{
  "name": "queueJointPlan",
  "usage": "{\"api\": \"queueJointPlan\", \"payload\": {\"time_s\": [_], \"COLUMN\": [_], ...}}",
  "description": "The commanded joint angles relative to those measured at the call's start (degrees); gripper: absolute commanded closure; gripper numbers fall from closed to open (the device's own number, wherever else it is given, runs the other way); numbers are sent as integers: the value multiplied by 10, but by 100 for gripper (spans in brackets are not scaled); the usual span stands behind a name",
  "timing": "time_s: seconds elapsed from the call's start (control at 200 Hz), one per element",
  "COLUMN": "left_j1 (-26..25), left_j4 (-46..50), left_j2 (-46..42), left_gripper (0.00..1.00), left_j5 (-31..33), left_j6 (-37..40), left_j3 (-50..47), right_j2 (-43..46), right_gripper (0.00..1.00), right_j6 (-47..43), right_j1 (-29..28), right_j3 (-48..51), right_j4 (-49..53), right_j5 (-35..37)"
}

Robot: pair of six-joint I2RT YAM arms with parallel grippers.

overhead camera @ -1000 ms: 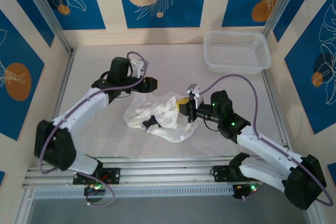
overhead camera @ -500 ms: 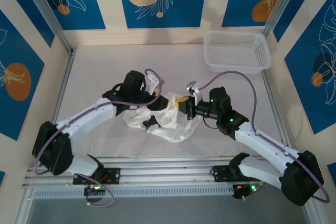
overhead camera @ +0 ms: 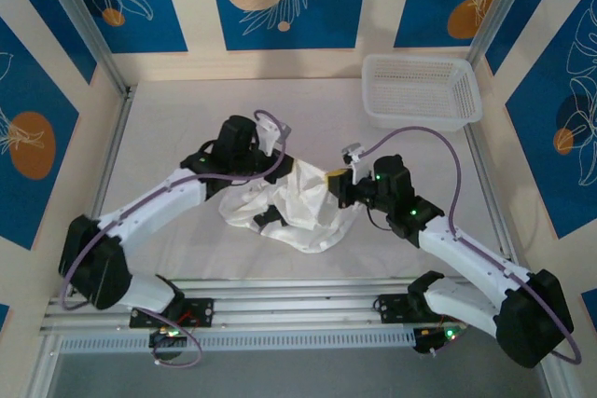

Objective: Fold the inside-out t-shirt

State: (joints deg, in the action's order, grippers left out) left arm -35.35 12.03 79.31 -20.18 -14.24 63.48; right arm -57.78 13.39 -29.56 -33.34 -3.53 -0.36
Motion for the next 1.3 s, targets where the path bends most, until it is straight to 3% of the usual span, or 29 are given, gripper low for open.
{"api": "queueJointPlan", "payload": {"time_s": [0.0, 0.1, 0.245, 0.285, 0.365, 0.44, 0.545, 0.625, 0.73, 0.82, 0.93, 0.99, 1.03, 1.07, 1.125, 1.295], "left_j1": [14, 8, 0, -1, -4, -15, -61, -99, -148, -164, -164, -164, -163, -164, -162, -105], "left_j4": [-1, -18, -21, -20, -11, 17, 107, 147, 153, 171, 211, 216, 221, 222, 207, 115], "left_j2": [-49, -37, -8, -4, 0, 3, 20, 46, 86, 139, 208, 229, 239, 241, 227, 157], "left_gripper": [100, 100, 100, 100, 100, 100, 84, 69, 51, 39, 32, 35, 43, 62, 100, 100], "left_j5": [32, -21, -28, -29, -39, -52, 15, 59, 127, 202, 237, 223, 219, 216, 200, 41], "left_j6": [-36, -57, -67, -68, -52, 10, 122, 145, 142, 131, 126, 125, 124, 119, 112, 14], "left_j3": [10, 21, 33, 34, 38, 44, 54, 60, 62, 80, 117, 129, 137, 141, 136, 91], "right_j2": [-4, 37, 90, 91, 77, 54, 43, 48, 56, 56, 53, 47, 42, 36, 26, -1], "right_gripper": [100, 91, 71, 72, 85, 85, 69, 71, 76, 78, 66, 58, 55, 53, 53, 55], "right_j6": [-73, -73, -39, -32, -24, -20, 16, 96, 189, 216, 222, 232, 240, 248, 256, 262], "right_j1": [19, -6, -61, -71, -80, -81, -80, -52, 22, 63, 71, 74, 76, 76, 76, 70], "right_j3": [8, -23, -37, -35, -34, -41, -47, -56, -61, -54, -32, -17, -9, -1, 9, 16], "right_j4": [120, 150, 80, 57, 35, 44, 83, 152, 246, 297, 318, 314, 308, 299, 284, 240], "right_j5": [78, 51, 32, 26, 33, 56, 141, 199, 159, 109, 67, 39, 20, 4, -14, -53]}}
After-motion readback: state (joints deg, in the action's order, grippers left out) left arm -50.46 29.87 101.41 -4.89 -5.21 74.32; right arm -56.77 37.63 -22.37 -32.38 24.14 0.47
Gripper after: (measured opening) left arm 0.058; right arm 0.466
